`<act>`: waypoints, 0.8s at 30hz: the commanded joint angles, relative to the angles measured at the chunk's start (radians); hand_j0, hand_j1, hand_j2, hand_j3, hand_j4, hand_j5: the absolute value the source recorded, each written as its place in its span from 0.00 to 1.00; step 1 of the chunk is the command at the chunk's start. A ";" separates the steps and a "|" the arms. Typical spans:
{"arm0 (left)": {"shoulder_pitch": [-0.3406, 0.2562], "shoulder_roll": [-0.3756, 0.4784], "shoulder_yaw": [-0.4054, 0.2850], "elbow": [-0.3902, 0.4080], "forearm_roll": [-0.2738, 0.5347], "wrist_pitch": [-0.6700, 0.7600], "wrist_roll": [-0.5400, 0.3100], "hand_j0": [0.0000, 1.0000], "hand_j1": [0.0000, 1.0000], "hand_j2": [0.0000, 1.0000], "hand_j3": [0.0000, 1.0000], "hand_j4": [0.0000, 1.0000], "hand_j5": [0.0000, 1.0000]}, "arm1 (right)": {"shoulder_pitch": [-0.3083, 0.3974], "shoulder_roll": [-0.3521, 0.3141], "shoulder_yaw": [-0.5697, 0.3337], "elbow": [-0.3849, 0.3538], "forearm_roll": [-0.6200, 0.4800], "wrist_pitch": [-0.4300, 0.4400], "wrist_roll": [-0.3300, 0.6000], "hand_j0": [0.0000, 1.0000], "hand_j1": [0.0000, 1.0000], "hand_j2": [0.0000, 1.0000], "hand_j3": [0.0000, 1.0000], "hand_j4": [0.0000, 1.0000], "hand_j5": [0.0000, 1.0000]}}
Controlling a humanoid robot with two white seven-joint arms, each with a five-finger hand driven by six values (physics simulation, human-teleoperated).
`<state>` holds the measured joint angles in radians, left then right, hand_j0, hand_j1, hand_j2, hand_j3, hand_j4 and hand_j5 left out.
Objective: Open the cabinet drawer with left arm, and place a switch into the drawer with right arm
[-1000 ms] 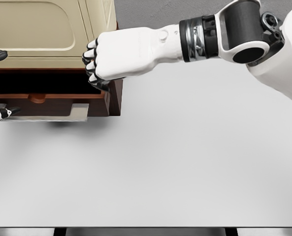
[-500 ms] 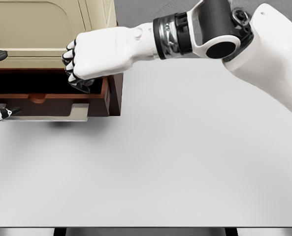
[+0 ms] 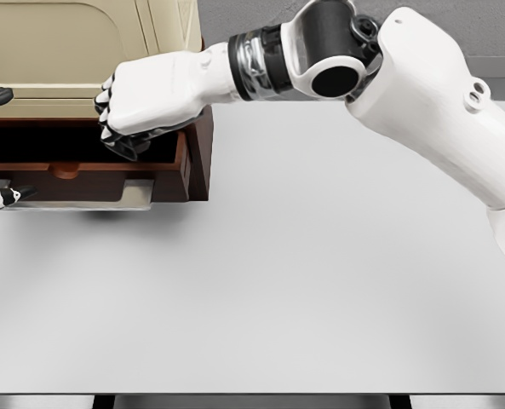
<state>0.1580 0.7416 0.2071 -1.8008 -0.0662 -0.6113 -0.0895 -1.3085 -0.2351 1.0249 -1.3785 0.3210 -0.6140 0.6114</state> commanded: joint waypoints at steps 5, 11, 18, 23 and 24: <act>0.000 0.001 0.000 0.000 0.006 0.000 0.001 1.00 1.00 1.00 1.00 1.00 1.00 | -0.009 0.037 0.003 0.047 -0.002 0.003 -0.001 0.37 0.37 0.37 0.37 0.37 0.37; 0.000 0.001 0.000 0.000 0.006 0.000 0.001 1.00 1.00 1.00 1.00 1.00 1.00 | -0.012 0.056 0.012 0.082 0.000 0.003 -0.001 0.37 0.37 0.37 0.37 0.37 0.37; 0.000 0.001 0.000 0.000 0.006 0.000 0.001 1.00 1.00 1.00 1.00 1.00 1.00 | -0.020 0.085 0.027 0.139 0.001 0.003 -0.001 0.37 0.37 0.37 0.37 0.37 0.37; 0.000 0.001 0.000 0.000 0.006 0.000 0.001 1.00 1.00 1.00 1.00 1.00 1.00 | -0.028 0.111 0.031 0.197 0.004 0.003 -0.001 0.37 0.37 0.37 0.37 0.37 0.37; 0.000 0.001 0.000 0.000 0.006 0.000 0.001 1.00 1.00 1.00 1.00 1.00 1.00 | -0.031 0.111 0.031 0.202 0.004 0.003 -0.001 0.37 0.37 0.37 0.37 0.37 0.37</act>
<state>0.1580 0.7416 0.2071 -1.8008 -0.0662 -0.6113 -0.0895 -1.3407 -0.1293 1.0557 -1.1962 0.3286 -0.6140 0.6113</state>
